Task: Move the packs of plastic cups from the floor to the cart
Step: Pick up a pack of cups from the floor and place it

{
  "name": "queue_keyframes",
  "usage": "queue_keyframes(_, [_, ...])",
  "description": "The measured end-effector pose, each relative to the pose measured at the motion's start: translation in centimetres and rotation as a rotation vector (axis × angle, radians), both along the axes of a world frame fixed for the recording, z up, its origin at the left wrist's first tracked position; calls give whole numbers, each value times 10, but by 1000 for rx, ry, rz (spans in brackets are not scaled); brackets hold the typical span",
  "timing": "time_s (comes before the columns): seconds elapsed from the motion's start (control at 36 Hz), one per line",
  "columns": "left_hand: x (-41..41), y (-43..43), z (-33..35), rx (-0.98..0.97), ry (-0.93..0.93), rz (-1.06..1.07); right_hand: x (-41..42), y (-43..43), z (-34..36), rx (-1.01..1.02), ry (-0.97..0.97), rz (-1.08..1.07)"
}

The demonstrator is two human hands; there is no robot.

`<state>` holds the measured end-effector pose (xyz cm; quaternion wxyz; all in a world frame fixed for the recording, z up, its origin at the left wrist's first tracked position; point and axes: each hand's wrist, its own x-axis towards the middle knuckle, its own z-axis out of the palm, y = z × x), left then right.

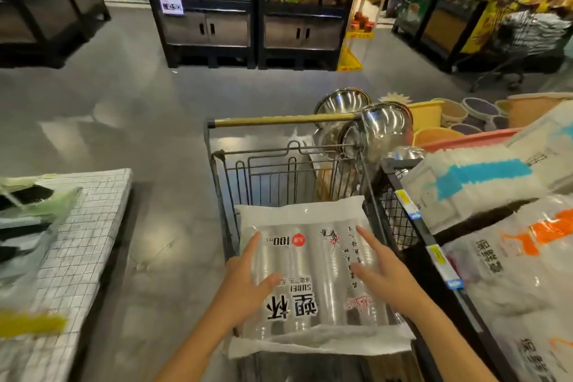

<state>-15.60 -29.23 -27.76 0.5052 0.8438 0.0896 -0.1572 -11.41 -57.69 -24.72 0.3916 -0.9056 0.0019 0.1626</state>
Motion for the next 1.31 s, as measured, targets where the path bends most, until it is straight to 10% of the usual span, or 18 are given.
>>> queue_keyframes(0.64, [76, -68, -313, 100, 353, 333, 90, -6, -354, -1, 270, -12])
queue_keyframes(1.14, [95, -62, -358, 133, 430, 225, 98, -2, -409, 97, 312, 46])
queue_keyframes(1.31, [110, -57, -314, 352, 436, 102, 115, 4, -358, -149, 465, 7])
